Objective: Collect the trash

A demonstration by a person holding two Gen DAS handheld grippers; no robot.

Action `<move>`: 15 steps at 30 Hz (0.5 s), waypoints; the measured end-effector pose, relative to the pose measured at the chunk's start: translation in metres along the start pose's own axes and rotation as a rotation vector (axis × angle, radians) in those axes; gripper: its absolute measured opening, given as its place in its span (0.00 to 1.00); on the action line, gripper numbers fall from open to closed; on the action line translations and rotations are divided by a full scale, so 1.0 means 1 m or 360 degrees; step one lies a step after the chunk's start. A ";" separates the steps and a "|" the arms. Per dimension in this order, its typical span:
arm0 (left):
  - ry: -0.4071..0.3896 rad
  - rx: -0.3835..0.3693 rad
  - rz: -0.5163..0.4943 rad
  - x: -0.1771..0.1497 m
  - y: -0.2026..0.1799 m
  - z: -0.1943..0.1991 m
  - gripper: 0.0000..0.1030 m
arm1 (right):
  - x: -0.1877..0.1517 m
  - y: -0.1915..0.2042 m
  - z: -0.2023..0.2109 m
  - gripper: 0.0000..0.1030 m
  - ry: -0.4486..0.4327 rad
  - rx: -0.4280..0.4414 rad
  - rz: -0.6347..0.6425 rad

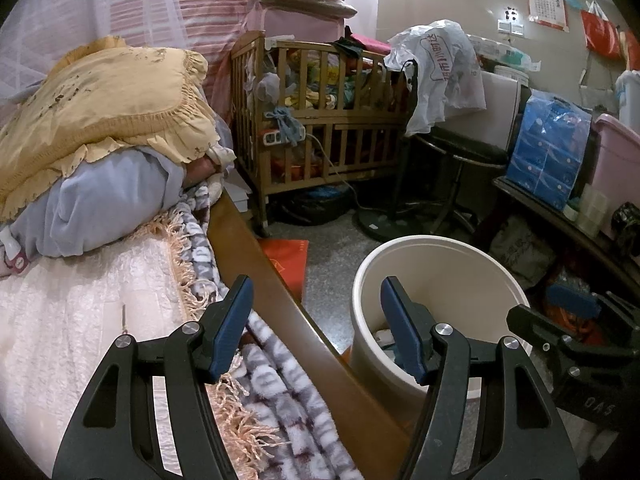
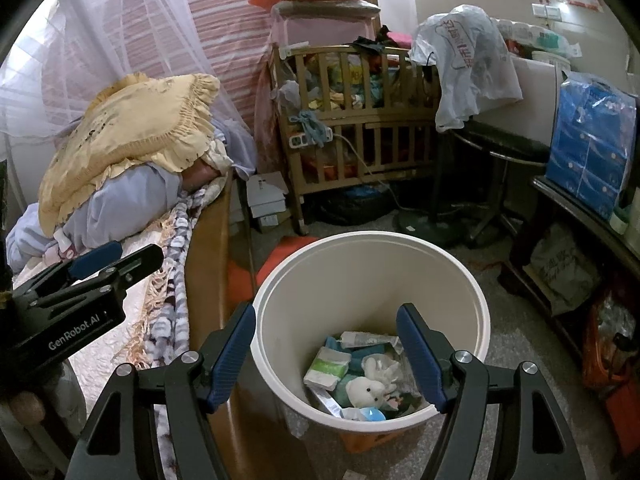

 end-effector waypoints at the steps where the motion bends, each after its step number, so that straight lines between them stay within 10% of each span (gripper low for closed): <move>1: -0.0001 0.0001 0.0001 0.000 0.000 0.000 0.63 | 0.000 0.000 -0.001 0.69 0.0000 0.0002 -0.0001; 15: 0.0002 0.0001 -0.0001 0.000 0.000 0.000 0.63 | 0.000 -0.002 -0.001 0.69 0.0008 0.0003 -0.0007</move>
Point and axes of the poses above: each gripper's, at about its wrist camera, not at the fingertips, and z roughly against the way its jaws point, y to its left, x to its top, the point moved 7 cm from there along -z, roughly the way its jaws point, and after that the axes turned 9 degrees about -y, right-handed, at the moved point
